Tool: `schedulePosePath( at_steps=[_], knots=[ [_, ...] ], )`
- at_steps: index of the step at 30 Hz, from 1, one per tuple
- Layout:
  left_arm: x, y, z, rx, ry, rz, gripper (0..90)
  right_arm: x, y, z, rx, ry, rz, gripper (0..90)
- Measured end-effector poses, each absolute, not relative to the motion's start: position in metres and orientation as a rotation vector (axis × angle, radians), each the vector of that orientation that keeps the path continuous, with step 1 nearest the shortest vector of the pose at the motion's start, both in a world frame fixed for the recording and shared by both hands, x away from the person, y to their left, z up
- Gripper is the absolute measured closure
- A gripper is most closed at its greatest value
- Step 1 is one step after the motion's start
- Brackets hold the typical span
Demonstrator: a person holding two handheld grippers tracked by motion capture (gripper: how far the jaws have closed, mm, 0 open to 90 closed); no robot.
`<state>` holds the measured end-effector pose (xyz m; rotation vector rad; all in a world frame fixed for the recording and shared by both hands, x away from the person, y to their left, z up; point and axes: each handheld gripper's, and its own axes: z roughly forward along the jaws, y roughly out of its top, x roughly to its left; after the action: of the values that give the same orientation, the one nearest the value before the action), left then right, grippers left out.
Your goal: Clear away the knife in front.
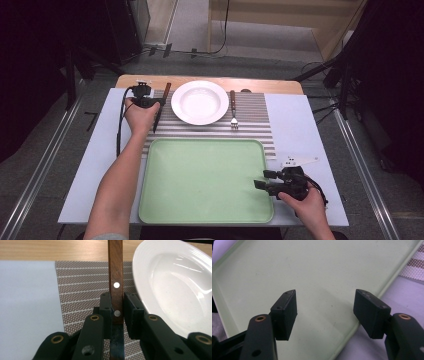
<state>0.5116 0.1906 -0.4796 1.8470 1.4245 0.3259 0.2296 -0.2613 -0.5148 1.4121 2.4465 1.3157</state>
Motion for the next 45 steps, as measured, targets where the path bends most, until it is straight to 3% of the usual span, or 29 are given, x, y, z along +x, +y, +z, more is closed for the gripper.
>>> schedulePosePath(
  at_steps=[26, 45],
  knots=[
    [0.499, 0.19, -0.42, 1.929, 1.265, 0.167, 77.1, 0.229, -0.262, -0.514, 1.412, 2.443, 1.308, 34.5],
    [0.463, 0.173, -0.39, 1.993, 1.122, -0.056, 77.1, 0.229, -0.262, -0.514, 1.42, 2.441, 1.304, 34.6]
  ],
)
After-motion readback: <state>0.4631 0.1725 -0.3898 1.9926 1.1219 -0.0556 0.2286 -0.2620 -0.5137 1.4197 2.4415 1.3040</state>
